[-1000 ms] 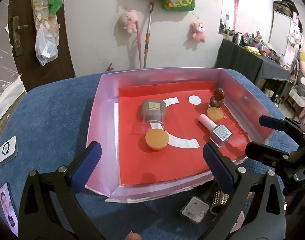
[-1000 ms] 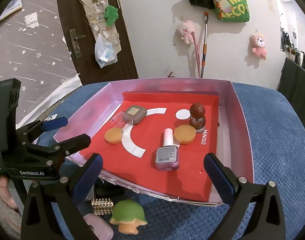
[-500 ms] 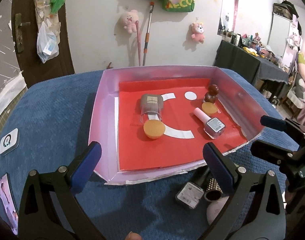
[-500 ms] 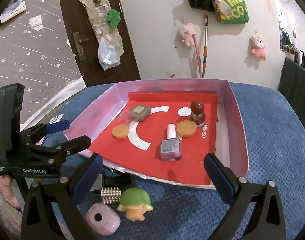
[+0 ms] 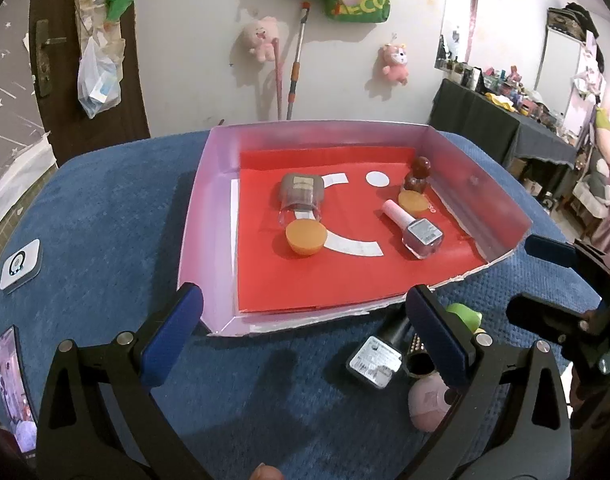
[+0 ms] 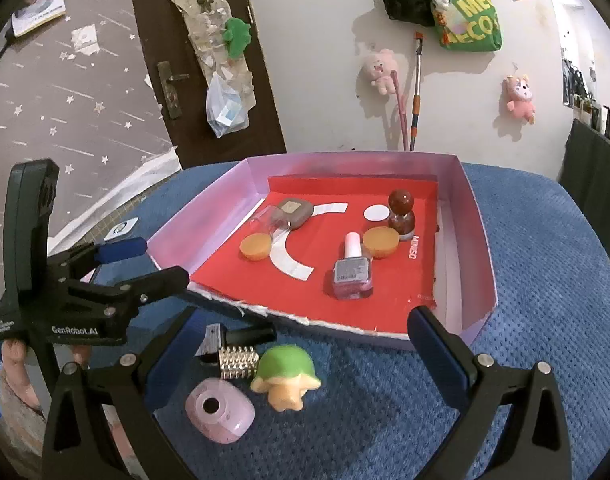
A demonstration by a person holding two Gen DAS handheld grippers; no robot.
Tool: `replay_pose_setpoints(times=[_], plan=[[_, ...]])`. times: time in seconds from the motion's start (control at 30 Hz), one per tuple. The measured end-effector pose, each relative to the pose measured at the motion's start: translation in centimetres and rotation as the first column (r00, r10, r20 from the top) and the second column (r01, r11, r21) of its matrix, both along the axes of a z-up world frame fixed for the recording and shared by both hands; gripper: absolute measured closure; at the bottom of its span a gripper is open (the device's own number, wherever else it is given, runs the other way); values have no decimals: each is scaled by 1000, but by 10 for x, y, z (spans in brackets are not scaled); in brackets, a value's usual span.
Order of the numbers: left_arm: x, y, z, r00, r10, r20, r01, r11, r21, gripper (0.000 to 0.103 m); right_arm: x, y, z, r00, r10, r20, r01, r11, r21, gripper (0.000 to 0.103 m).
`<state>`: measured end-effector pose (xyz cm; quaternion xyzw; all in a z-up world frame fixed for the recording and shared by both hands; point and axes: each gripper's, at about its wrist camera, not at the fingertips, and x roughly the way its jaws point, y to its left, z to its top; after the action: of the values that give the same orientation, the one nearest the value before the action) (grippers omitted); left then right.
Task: Organize rigid objects
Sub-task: 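Withdraw both open tools from the box toward the remaining items, then grasp the green toy figure with the right tool while the left tool approaches the black-capped bottle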
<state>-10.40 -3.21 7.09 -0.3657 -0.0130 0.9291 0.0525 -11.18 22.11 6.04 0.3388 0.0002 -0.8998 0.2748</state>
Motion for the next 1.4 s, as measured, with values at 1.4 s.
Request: replay_pose_setpoints(times=[1.4], plan=[[17,10,-51,988,-97,123,99,995,-9,1,10,0,-48,995,-8,102,3,999,44,18]])
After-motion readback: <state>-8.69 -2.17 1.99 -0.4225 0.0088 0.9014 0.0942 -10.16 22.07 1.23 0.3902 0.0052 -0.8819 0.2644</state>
